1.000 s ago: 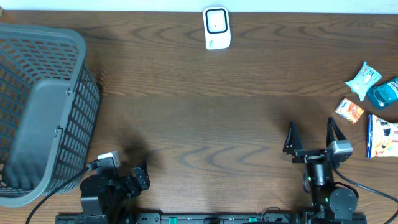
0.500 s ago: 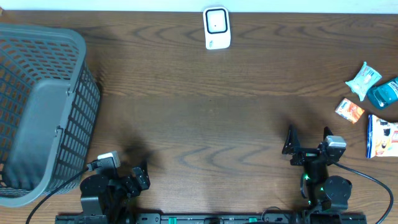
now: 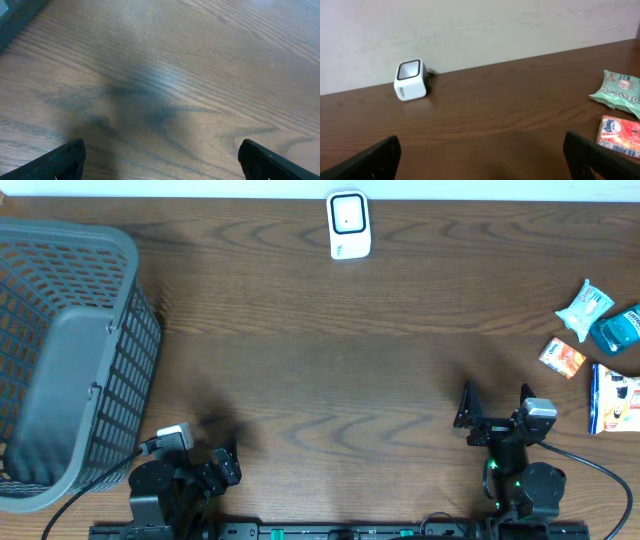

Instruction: Scan the item barcode

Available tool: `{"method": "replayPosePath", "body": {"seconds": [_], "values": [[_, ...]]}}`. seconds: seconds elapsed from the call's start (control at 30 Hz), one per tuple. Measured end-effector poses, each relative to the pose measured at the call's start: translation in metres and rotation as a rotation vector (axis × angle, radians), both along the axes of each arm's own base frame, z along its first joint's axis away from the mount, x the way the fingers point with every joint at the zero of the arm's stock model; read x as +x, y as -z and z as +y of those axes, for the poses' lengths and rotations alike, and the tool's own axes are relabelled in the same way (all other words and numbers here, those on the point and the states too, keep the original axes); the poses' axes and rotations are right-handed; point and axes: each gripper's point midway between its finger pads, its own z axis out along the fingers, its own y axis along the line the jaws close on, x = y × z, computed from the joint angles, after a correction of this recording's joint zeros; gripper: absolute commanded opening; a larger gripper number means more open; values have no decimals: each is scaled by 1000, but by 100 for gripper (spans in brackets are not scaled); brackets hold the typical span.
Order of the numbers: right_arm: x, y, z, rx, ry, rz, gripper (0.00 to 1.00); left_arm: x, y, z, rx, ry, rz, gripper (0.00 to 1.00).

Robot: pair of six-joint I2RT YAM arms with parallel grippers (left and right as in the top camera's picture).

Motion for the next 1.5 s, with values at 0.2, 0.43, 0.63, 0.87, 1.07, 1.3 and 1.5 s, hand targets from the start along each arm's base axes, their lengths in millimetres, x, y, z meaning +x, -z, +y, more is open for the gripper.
{"method": "replayPosePath", "body": {"seconds": [0.2,0.43,0.63,0.87,1.07,1.3,1.5], "values": [[0,0,0,0,0,0,99,0,0,0,0,0,0,98],[0,0,0,0,0,0,99,24,-23,6,24,-26,-145,98],[0,0,0,0,0,0,99,73,-85,3,29,-14,-552,98],[0,0,0,0,0,0,99,85,-73,5,69,-10,-625,98],[0,0,0,0,1,0,99,85,-66,6,153,18,-617,98],[0,0,0,0,1,0,99,85,-66,8,221,38,-621,98],[0,0,0,0,1,0,99,85,-66,8,237,41,-622,98]]}}
